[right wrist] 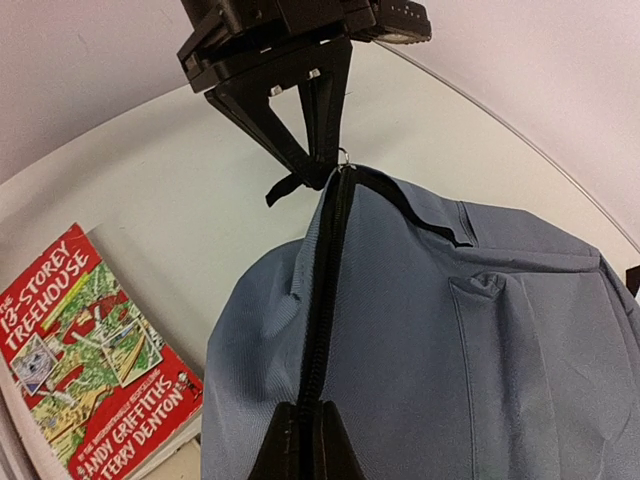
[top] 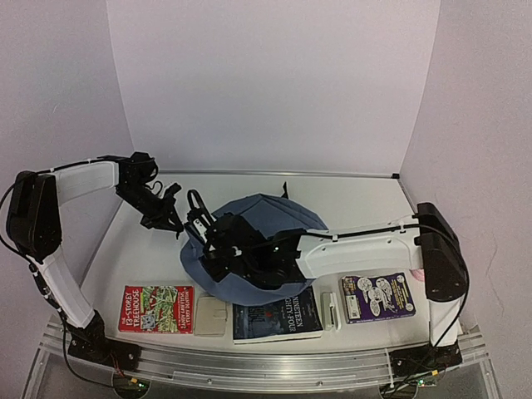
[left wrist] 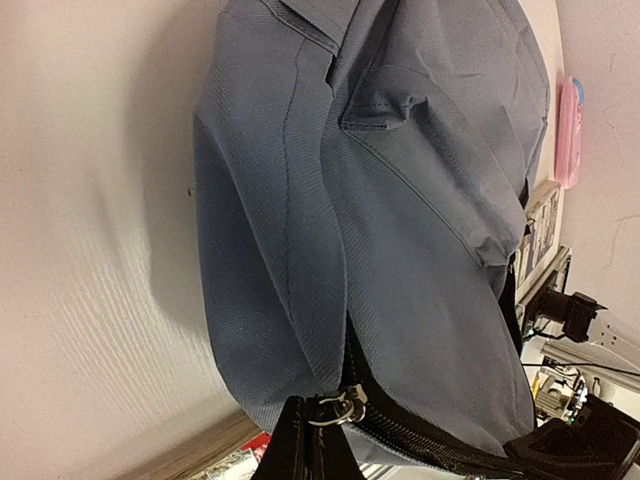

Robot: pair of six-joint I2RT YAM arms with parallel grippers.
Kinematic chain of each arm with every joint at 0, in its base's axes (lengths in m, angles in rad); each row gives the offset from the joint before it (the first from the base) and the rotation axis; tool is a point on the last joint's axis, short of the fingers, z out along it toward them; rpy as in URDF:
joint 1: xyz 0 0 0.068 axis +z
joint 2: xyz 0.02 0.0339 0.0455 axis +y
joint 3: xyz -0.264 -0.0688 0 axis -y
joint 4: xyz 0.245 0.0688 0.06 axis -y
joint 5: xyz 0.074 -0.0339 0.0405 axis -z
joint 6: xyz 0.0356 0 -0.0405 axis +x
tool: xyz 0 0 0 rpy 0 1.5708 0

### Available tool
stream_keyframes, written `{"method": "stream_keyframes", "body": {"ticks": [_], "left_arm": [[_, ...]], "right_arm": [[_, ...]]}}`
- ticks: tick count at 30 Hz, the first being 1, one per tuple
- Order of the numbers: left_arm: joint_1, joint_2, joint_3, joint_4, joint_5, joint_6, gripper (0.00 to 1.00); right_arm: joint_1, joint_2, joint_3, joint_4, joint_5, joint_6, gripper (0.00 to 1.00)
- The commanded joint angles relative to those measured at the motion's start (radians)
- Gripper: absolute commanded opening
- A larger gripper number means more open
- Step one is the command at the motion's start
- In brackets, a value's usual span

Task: Pack the student bag
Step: Unzip the student bag at the center of the board.

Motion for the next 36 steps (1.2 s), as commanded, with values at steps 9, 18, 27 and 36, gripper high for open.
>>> {"method": "stream_keyframes", "body": {"ticks": [9, 18, 27, 36], "left_arm": [[0.06, 0.123, 0.071, 0.129, -0.083, -0.044, 0.0], [0.06, 0.144, 0.071, 0.142, -0.033, -0.044, 0.0], [0.06, 0.123, 0.053, 0.163, 0.145, -0.043, 0.0], [0.059, 0.124, 0.054, 0.162, 0.161, -0.047, 0.0]], "right_arm": [[0.146, -0.164, -0.077, -0.035, -0.144, 0.045, 0.0], [0.169, -0.192, -0.138, -0.042, 0.158, 0.172, 0.35], [0.14, -0.335, -0.169, -0.16, 0.346, 0.599, 0.95], [-0.168, -0.451, -0.486, -0.178, 0.089, 0.968, 0.95]]}}
